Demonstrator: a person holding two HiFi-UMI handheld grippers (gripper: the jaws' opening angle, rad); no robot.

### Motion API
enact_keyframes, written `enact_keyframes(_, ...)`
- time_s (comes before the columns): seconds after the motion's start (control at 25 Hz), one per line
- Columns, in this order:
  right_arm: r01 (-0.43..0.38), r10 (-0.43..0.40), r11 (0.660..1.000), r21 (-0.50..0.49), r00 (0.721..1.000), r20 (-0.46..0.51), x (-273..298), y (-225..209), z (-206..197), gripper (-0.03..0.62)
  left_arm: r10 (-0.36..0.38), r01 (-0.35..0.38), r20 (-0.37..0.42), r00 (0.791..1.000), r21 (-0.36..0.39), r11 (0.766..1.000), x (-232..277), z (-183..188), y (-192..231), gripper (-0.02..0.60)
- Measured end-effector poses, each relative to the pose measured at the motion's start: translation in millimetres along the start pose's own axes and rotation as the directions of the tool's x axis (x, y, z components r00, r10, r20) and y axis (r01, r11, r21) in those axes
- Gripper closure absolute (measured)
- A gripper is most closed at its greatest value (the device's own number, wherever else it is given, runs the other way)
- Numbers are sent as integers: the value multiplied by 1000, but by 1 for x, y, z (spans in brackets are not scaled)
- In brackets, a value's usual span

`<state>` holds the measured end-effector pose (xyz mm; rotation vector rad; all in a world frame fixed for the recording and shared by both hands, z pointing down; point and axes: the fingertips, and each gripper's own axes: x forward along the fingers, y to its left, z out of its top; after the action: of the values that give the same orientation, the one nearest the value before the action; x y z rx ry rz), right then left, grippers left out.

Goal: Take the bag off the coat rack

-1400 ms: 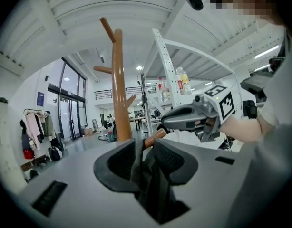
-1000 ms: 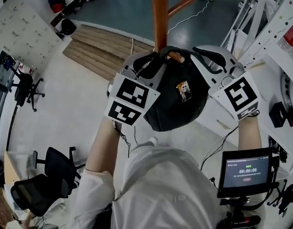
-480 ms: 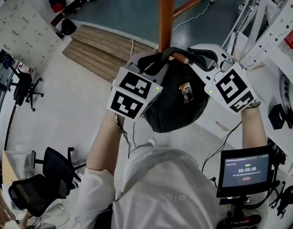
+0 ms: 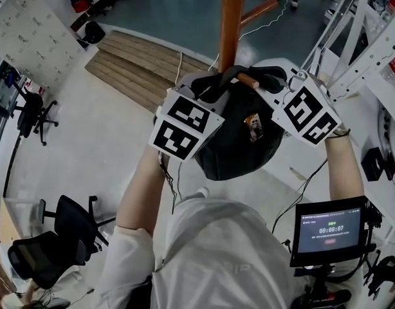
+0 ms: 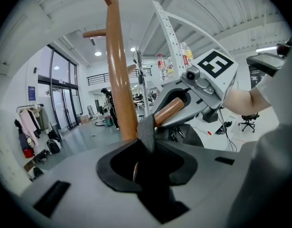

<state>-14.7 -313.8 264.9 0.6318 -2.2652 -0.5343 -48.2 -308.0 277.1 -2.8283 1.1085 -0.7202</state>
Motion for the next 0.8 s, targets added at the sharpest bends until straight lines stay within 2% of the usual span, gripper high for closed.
enact_keyframes(0.16, -41, 41, 999, 23, 999, -9, 1, 1, -1, 548, -31, 32, 21, 999, -45, 998, 1, 1, -4, 476)
enact_keyframes(0.32, -46, 44, 995, 85, 999, 16, 7, -2, -1, 548, -19, 19, 6, 1000, -35, 999, 2, -1, -1, 479)
enact_keyframes(0.48, 6, -10, 992, 124, 1000, 28, 13, -6, -1, 547, -1, 1, 1, 1000, -25, 1000, 4, 0, 0, 486)
enact_keyframes(0.64, 85, -89, 987, 136, 996, 24, 15, -9, -4, 549, 58, -58, 7, 998, -8, 998, 7, -1, 4, 495)
enact_keyframes(0.8, 126, -133, 978, 166, 991, 30, 11, -8, -3, 551, 110, -110, 22, 994, 7, 994, 5, -1, 2, 503)
